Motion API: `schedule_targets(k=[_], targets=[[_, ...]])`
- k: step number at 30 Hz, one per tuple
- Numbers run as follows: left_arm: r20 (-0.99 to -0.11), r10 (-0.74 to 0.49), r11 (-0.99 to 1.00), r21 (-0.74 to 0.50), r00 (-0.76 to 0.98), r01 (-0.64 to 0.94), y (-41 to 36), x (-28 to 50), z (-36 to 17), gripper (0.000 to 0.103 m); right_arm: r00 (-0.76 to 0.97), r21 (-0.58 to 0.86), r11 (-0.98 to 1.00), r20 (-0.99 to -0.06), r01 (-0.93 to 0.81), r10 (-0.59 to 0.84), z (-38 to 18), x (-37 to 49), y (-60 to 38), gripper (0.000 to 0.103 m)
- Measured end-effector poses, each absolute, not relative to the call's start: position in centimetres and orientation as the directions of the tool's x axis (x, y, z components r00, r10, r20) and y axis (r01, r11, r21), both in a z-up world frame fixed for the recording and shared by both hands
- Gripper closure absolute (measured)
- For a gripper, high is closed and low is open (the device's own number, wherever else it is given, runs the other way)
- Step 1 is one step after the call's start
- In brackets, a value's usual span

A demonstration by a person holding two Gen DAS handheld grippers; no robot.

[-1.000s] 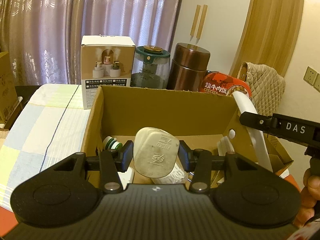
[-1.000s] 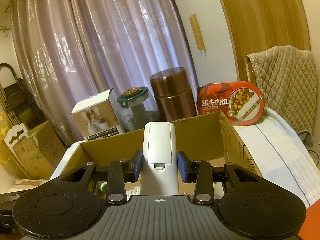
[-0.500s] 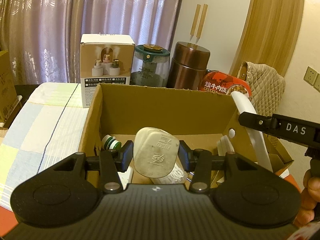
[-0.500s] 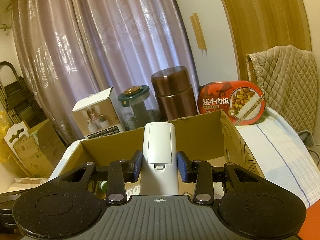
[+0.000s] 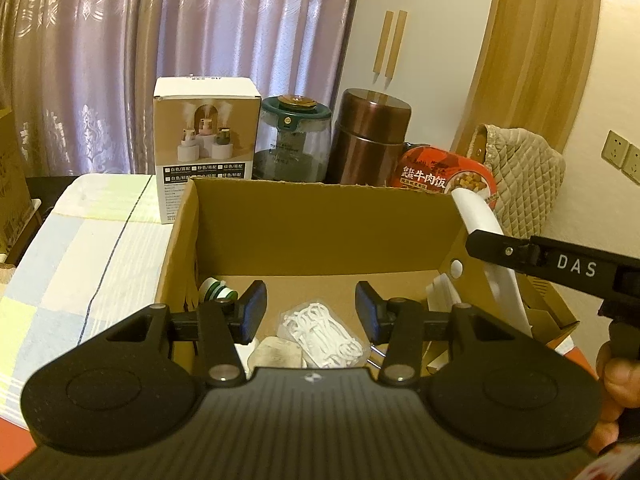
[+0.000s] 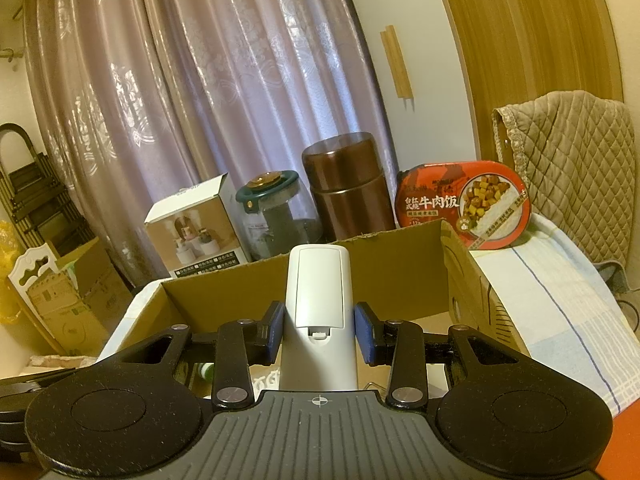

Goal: Organize rigid objects
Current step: 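Lower the white plug into the box and open the left tool, then lower the white remote into the box and open the right tool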

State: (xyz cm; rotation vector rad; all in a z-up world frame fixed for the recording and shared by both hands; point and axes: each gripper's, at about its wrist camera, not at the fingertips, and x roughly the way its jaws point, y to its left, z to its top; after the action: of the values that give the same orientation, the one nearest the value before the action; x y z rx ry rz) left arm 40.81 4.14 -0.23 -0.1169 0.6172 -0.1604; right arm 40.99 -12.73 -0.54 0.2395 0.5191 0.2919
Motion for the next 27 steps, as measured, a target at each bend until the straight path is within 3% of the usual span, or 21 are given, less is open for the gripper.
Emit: schedule_targets(k=[27], targets=[[-0.568,-0.188,0.981,-0.155,0.802,0.12,3.92,40.75,-0.16,0.06,0.832,0.302,0.929,-0.442,-0.214,0.335,-0.29,41.17,-13.01,0.068]])
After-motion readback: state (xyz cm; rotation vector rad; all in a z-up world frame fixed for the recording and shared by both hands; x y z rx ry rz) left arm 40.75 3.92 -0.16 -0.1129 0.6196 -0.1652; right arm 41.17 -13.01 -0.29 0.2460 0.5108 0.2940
